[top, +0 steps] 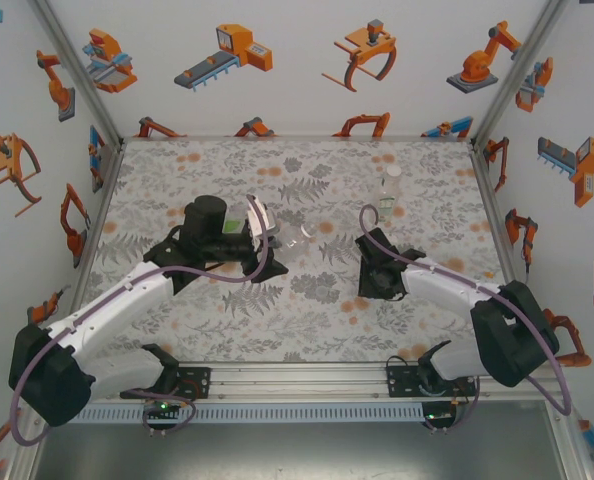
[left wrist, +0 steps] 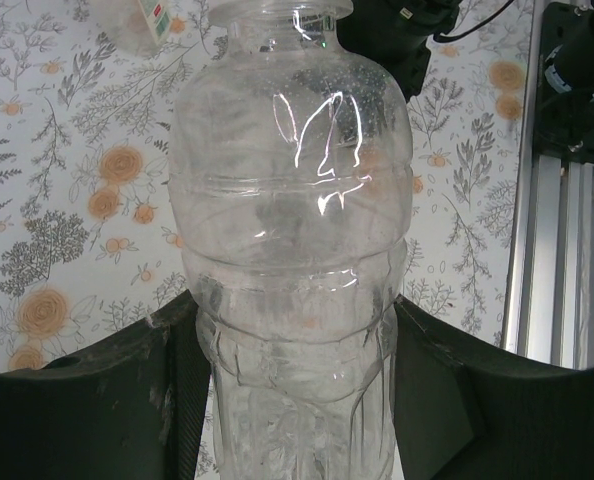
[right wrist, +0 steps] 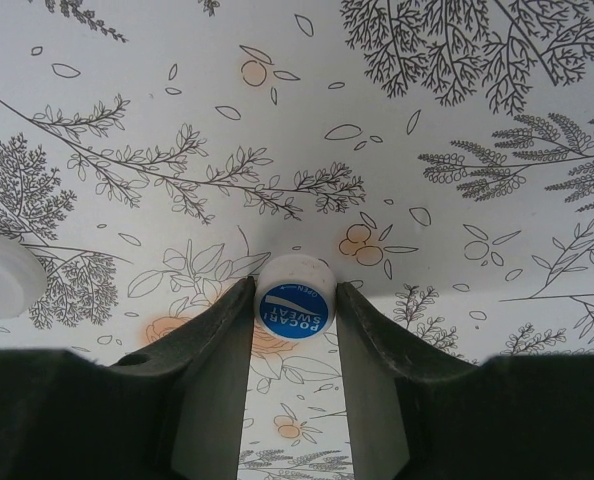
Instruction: Screw on the bottle caps
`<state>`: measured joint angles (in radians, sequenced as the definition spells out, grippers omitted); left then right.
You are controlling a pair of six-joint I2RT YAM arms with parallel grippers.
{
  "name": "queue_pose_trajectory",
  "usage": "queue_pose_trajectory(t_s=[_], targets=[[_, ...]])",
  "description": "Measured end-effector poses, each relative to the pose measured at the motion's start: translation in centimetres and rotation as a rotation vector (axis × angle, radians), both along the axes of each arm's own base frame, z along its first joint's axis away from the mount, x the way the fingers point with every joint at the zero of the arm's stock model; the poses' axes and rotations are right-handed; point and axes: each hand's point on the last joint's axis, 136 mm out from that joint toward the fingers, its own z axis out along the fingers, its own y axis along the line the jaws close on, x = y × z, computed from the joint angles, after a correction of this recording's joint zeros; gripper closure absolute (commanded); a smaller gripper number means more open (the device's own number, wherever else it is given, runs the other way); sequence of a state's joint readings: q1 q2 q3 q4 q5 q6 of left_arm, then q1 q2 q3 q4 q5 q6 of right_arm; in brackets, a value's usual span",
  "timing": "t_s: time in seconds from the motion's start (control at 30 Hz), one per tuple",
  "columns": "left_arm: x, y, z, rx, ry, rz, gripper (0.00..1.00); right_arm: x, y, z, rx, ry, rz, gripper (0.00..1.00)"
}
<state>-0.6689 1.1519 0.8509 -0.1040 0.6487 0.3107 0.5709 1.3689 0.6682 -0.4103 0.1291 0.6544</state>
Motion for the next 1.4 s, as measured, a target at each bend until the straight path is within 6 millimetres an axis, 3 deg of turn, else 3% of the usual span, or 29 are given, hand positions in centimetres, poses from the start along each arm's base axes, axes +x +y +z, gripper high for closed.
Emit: queue_pose_trajectory(t_s=[0.67, 1.13, 1.23, 1.4], targets=[[0.0, -0.2, -0.6, 0.023, 0.021, -0.003, 1.00, 0.3, 0.0, -0.1, -0.008, 0.003, 0.010, 0.61], [-0.2, -0.5, -1.1, 0.042, 0.027, -0.019, 1.00, 0.0, -0.1, 0.1, -0.028, 0.013, 0.041, 0.82], [-0.4, -0.6, -1.0, 0.049, 0.016, -0.032, 1.00, 0.1, 0.2, 1.5, -0.011, -0.005, 0.070, 0.85], [-0.9, -0.7, -1.3, 0.069, -0.004, -0.062, 1.00, 1.4, 2.2, 6.4, 0.083, -0.120, 0.152, 0.94]])
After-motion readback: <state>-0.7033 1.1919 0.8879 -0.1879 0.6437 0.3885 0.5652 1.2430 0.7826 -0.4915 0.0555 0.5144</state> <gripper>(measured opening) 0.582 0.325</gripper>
